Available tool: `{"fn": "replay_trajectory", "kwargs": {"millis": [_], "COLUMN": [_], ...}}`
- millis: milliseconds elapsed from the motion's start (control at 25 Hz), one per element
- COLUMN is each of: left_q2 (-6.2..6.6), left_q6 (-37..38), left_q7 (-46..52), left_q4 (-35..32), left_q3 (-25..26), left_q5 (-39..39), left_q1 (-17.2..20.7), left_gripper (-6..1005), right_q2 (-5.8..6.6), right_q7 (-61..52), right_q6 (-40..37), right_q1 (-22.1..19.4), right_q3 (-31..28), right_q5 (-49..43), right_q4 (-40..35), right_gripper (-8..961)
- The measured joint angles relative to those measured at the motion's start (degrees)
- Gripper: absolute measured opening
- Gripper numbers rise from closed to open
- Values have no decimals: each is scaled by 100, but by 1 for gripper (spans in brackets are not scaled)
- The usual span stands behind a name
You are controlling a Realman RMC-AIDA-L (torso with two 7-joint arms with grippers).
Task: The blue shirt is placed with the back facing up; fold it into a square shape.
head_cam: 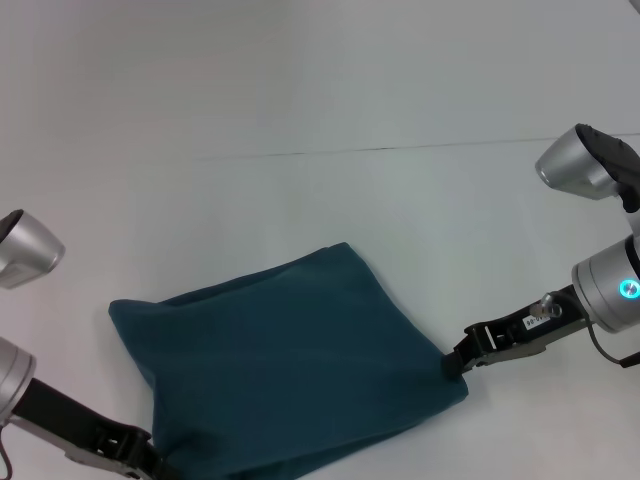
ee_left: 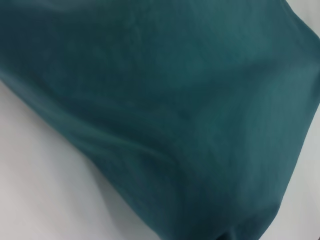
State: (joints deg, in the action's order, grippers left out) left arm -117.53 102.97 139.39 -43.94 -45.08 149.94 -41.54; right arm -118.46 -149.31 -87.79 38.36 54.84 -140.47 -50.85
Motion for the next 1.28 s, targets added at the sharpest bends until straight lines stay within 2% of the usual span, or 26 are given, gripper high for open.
{"fn": "replay_trajectory", "kwargs": {"millis": [880,1000,1120,1280], "left_q2": [17,19,26,63], "left_q6": [-60,-136,-241,-506], "left_q7": [0,0,22,83], "left_q4": [-12,-13,-11,4], "left_q3": [0,-1,-1,0], "left_q5": [18,18,5,-16], "left_q1": [-11,-53,-112,-241], "left_gripper": [30,30,30,31], "right_q2": [45,84,177,371], "right_q7": [107,182,437,590], "right_q6": [-67,-121,-376,-582], "right_q1": [20,-9,-34,-75], "right_q3": [-69,-317,-830,-1363], "right_q5": [16,50,189,281], "right_q4": [12,-35,-37,-36], "right_gripper": [1,42,82,263]}}
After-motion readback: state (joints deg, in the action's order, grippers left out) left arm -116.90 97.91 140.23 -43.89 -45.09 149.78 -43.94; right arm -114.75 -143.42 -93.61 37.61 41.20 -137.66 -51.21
